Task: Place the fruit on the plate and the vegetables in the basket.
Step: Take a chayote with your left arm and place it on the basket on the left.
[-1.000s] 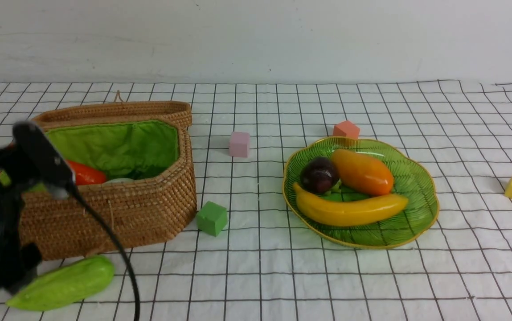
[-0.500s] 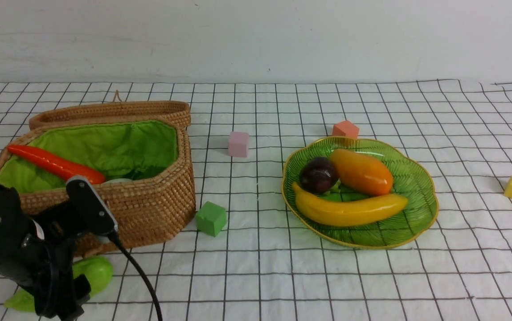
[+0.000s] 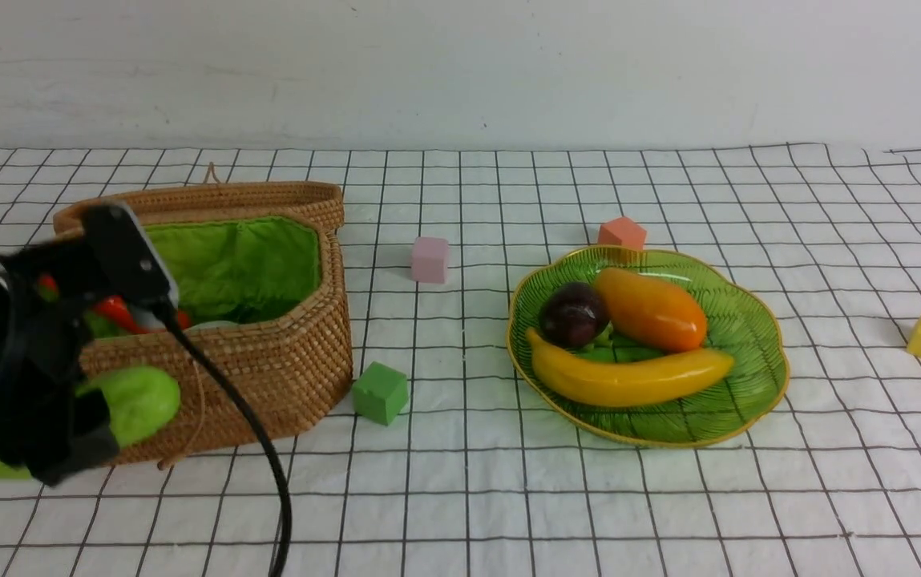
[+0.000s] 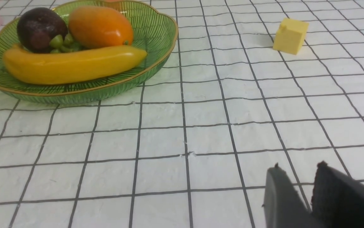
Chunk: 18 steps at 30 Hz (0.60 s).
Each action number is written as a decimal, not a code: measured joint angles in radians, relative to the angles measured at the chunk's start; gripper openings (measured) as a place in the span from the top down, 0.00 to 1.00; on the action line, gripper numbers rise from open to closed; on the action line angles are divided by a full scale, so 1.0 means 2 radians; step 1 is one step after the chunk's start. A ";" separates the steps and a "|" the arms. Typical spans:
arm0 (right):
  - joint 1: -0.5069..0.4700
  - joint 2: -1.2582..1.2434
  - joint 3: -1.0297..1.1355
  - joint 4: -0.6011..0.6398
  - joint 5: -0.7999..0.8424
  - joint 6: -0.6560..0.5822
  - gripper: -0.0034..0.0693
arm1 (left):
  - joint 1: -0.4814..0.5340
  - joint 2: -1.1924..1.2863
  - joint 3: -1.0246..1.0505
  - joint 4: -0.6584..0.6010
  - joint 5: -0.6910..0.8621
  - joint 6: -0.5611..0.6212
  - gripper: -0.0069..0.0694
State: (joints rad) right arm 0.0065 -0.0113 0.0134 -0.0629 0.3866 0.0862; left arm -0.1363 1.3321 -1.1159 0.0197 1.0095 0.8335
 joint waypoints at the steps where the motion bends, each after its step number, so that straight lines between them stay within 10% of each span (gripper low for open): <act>1: 0.000 0.000 0.000 0.000 0.000 0.000 0.70 | 0.000 -0.002 -0.005 0.001 0.001 0.003 0.32; 10: 0.000 0.000 0.000 0.000 0.000 0.000 0.68 | 0.000 0.051 -0.079 0.005 -0.202 -0.033 0.32; 18: 0.000 0.000 0.000 0.000 0.000 0.000 0.66 | 0.000 0.166 -0.078 0.004 -0.172 -0.085 0.31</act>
State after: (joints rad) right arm 0.0065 -0.0113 0.0134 -0.0629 0.3866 0.0862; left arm -0.1363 1.6648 -1.2720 0.0276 0.6657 0.6640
